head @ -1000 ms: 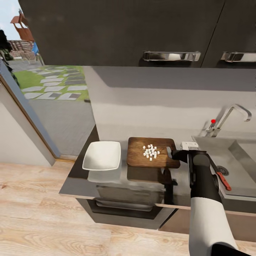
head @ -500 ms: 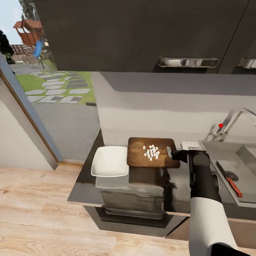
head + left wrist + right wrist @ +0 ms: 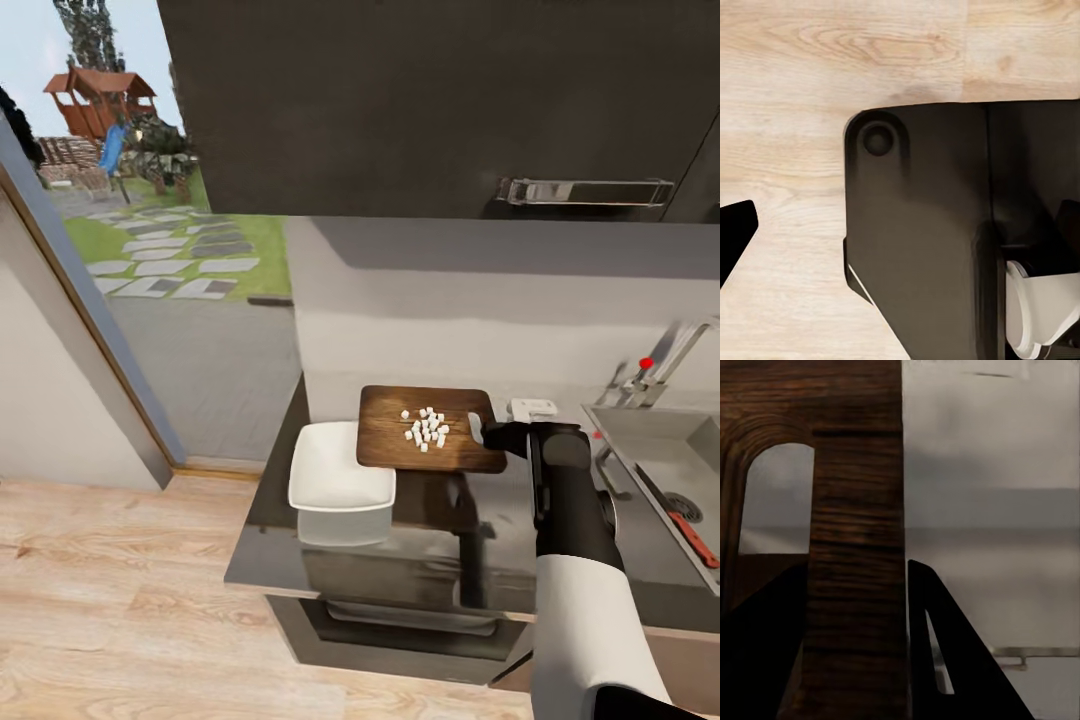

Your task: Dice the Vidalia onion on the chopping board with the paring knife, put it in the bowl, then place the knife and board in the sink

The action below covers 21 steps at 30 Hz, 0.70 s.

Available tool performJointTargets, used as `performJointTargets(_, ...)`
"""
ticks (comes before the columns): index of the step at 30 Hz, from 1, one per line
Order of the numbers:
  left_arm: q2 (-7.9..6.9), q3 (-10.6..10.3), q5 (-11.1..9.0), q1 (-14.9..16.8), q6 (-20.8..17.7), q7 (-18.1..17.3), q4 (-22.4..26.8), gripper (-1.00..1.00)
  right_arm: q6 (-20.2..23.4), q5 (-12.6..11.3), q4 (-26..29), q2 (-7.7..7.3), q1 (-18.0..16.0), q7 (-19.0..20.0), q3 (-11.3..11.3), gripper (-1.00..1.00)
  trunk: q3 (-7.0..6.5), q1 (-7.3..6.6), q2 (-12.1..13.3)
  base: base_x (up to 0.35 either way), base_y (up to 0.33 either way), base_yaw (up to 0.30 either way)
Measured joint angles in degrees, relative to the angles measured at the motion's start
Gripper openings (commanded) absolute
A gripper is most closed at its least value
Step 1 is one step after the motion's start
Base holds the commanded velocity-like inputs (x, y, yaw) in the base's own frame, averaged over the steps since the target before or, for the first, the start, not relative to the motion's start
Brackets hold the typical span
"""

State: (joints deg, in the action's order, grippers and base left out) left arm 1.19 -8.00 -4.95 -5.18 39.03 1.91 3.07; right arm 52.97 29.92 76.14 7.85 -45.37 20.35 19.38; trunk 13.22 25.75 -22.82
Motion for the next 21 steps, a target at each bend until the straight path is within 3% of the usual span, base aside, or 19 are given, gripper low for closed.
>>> performJointTargets(15, 0.01, 0.0, 0.0, 0.0, 0.0, 0.0, 0.0, 1.00, 0.1, 0.3, 0.1, 0.10, 0.0, -0.1, -0.2, -1.00, -1.36, 0.00, 0.0, 0.000, 0.004, 0.000)
performJointTargets(21, 0.00, 0.0, 0.0, 0.0, 0.0, 0.0, 0.1, 1.00, 1.6, 5.8, 0.1, 0.51, 0.0, -0.1, -0.4, -1.00, -1.90, 0.00, 0.0, 0.000, 0.000, 0.000)
